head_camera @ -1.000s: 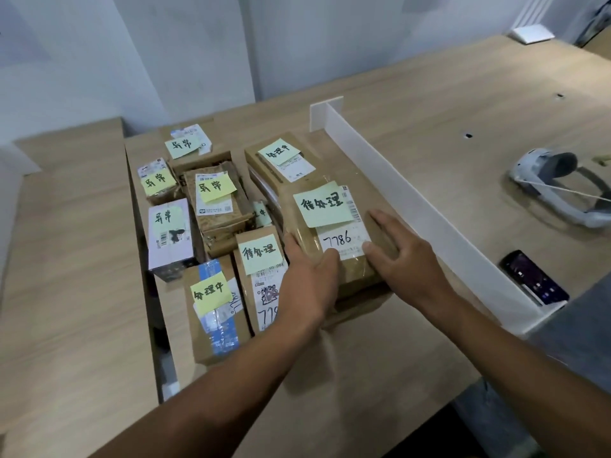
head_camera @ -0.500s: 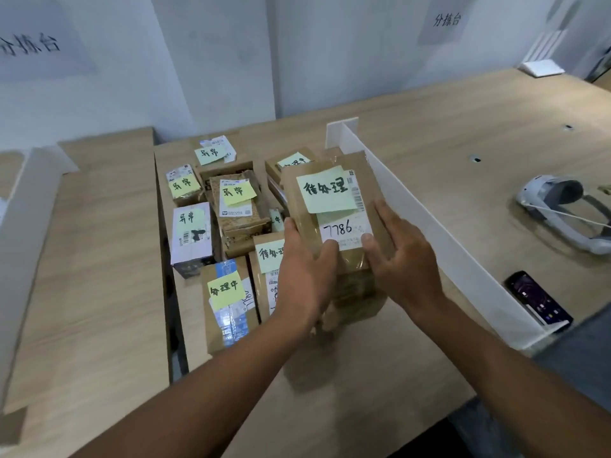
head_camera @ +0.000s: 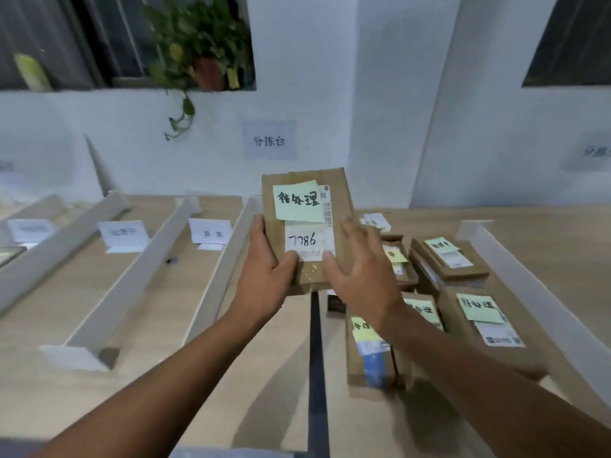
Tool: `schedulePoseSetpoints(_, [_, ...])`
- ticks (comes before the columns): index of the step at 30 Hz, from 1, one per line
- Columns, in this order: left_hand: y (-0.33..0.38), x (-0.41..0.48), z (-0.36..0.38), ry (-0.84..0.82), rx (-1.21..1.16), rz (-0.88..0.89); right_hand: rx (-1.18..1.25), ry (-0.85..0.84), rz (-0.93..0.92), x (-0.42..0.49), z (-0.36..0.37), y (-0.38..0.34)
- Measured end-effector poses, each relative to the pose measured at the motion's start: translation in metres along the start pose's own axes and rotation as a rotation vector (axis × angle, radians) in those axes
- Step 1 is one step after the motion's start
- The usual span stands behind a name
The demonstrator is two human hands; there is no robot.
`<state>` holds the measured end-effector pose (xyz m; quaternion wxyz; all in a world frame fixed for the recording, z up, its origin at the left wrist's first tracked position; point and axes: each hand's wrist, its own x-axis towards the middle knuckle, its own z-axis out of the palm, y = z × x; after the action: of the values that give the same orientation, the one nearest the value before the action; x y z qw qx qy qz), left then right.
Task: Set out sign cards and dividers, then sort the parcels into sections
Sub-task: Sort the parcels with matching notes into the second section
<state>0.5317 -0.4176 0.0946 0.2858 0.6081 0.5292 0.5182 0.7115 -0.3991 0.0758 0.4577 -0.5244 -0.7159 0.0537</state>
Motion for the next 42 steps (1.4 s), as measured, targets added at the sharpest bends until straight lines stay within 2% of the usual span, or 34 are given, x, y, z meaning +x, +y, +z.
schedulePoseSetpoints(7, [-0.035, -0.073, -0.232, 0.214, 0.122, -0.057, 0.194, -0.21, -0.21, -0.025, 0.135, -0.192])
schedulePoseSetpoints(11, [-0.052, -0.126, -0.347, 0.369, 0.152, -0.087, 0.169, -0.215, -0.343, -0.051, 0.203, -0.304])
schedulePoseSetpoints(16, [-0.07, -0.167, -0.459, 0.448, 0.267, -0.087, 0.241, -0.346, -0.371, -0.084, 0.278, -0.403])
schedulePoseSetpoints(23, [-0.149, -0.181, -0.577, 0.541, 0.306, -0.165, 0.24, -0.451, -0.419, -0.098, 0.391, -0.492])
schedulePoseSetpoints(30, [-0.254, -0.131, -0.705, 0.539, 0.384, -0.272, 0.226, -0.498, -0.395, -0.08, 0.557, -0.559])
schedulePoseSetpoints(36, [-0.316, -0.058, -0.816, 0.452, 0.35, -0.368, 0.295, -0.546, -0.363, -0.036, 0.685, -0.613])
schedulePoseSetpoints(42, [-0.377, -0.003, -0.915, 0.373, 0.287, -0.409, 0.181, -0.638, -0.227, 0.0, 0.785, -0.667])
